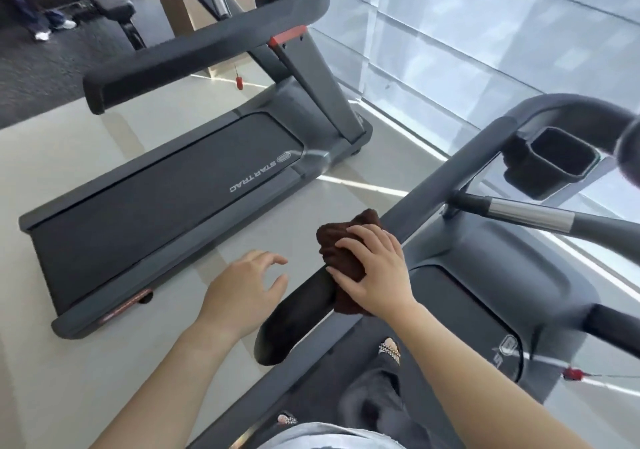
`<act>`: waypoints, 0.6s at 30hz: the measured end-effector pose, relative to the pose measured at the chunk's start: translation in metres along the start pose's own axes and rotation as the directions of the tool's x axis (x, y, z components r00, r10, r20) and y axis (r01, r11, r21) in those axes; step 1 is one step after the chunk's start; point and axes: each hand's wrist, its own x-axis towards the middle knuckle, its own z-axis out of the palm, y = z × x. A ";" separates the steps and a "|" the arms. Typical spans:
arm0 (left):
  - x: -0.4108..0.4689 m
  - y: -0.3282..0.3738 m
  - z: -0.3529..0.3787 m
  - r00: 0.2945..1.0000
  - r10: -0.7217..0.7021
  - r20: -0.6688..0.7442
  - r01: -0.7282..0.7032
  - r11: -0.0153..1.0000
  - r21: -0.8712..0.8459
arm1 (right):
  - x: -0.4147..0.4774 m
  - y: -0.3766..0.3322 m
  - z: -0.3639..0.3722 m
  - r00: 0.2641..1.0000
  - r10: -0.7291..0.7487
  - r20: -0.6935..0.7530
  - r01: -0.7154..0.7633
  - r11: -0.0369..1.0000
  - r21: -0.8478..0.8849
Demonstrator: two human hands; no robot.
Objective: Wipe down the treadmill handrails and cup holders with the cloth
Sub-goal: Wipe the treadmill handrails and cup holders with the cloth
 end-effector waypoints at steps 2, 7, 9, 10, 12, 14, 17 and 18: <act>0.013 0.012 0.008 1.000 -0.001 -0.001 0.001 1.000 0.006 | 0.012 0.023 -0.009 1.000 0.018 -0.009 -0.018 1.000 -0.009; 0.051 0.058 0.040 0.999 0.017 0.039 -0.017 1.000 0.008 | 0.034 0.066 -0.026 0.992 0.111 -0.067 -0.109 0.993 0.041; 0.067 0.074 0.053 0.999 0.016 0.048 -0.016 1.000 -0.005 | 0.032 0.074 -0.025 1.000 0.000 -0.030 0.001 0.999 0.040; 0.074 0.080 0.059 0.999 0.007 0.048 -0.006 1.000 -0.013 | 0.033 0.081 -0.027 0.997 -0.071 0.005 0.071 0.997 0.036; 0.089 0.090 0.073 0.998 -0.027 0.052 0.028 0.999 -0.028 | 0.046 0.103 -0.037 0.994 -0.104 0.032 0.104 0.994 0.019; 0.098 0.099 0.089 0.995 -0.073 0.063 0.077 0.996 -0.052 | 0.066 0.126 -0.050 1.000 0.019 -0.004 -0.019 1.000 0.018; 0.102 0.112 0.110 0.989 -0.141 0.046 0.142 0.990 -0.017 | 0.076 0.142 -0.056 0.996 0.088 0.012 -0.088 0.996 0.030; 0.102 0.115 0.114 0.989 -0.149 0.014 0.149 0.989 0.016 | 0.071 0.141 -0.055 0.998 0.062 0.033 -0.063 0.997 0.032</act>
